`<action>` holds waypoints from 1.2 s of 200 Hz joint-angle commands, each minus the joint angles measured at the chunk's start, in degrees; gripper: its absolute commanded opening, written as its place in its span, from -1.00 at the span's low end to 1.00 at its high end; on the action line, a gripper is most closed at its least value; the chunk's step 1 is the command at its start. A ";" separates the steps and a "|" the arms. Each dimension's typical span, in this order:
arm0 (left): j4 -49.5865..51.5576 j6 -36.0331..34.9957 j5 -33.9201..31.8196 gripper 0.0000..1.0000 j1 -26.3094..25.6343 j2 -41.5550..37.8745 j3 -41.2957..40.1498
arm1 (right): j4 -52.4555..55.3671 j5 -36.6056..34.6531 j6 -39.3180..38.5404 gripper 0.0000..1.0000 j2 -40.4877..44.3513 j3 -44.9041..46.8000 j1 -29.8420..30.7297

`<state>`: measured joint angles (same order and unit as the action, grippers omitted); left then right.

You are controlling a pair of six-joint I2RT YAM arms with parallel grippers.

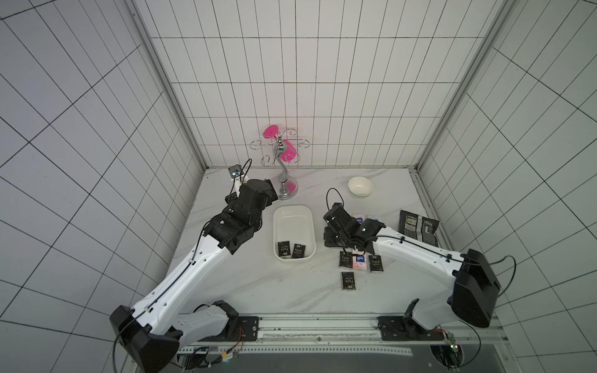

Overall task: Take the pocket tissues out of the storage box
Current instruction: Place the pocket tissues at the center of the board.

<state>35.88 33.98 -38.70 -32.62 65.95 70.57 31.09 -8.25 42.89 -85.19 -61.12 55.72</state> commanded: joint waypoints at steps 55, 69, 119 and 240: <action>-0.21 -0.66 1.04 0.97 0.01 1.58 2.02 | -5.79 0.49 8.74 -0.90 -1.55 8.66 4.57; -0.08 -0.63 1.02 0.97 0.02 1.68 2.37 | -6.65 1.18 9.29 -0.89 -3.48 8.23 4.66; -0.34 -0.66 0.89 0.97 -0.07 0.94 2.03 | -8.46 -1.65 11.92 -0.88 -5.21 10.01 4.65; 0.06 -0.22 0.61 0.97 -0.16 -0.03 1.31 | -3.49 -4.62 12.43 -0.45 -5.26 10.81 3.80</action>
<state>35.81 34.02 -37.89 -32.62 65.80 71.48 25.65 -11.40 54.96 -90.26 -51.62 59.96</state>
